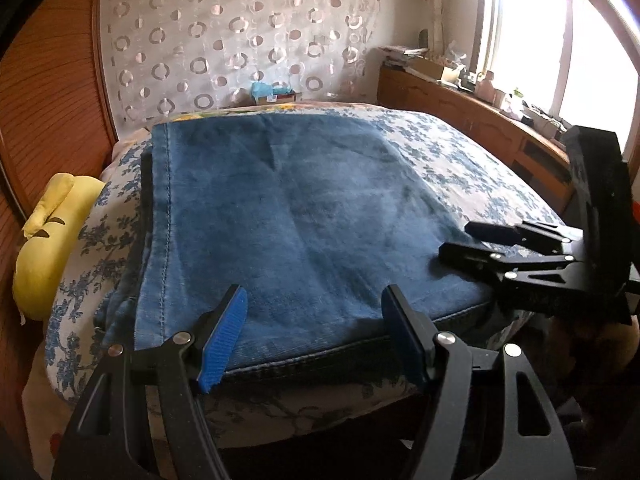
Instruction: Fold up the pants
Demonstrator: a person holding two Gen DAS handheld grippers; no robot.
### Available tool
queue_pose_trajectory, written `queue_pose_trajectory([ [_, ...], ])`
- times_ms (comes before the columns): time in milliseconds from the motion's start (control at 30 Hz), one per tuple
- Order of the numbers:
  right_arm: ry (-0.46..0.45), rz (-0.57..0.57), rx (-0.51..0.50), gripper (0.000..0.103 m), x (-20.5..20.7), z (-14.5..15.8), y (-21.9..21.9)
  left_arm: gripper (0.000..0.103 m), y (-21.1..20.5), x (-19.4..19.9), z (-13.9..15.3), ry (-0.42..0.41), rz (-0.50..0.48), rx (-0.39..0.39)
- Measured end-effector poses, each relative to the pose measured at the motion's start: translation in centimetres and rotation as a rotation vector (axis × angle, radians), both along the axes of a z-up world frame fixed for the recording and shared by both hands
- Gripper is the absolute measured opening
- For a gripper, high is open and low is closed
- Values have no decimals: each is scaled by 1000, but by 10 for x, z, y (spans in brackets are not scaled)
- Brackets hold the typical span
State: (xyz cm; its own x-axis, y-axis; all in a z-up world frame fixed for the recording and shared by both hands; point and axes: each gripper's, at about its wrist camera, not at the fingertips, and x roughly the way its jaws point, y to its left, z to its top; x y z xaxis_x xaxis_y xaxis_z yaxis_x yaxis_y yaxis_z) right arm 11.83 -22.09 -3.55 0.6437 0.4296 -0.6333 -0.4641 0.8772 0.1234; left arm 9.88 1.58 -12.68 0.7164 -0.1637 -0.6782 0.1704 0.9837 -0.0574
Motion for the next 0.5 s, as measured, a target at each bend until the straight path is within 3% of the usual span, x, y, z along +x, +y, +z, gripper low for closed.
queue_pose_trajectory([
  [500, 49, 15, 45, 59, -10, 1, -14, 71, -2, 4, -13, 23, 4, 16],
])
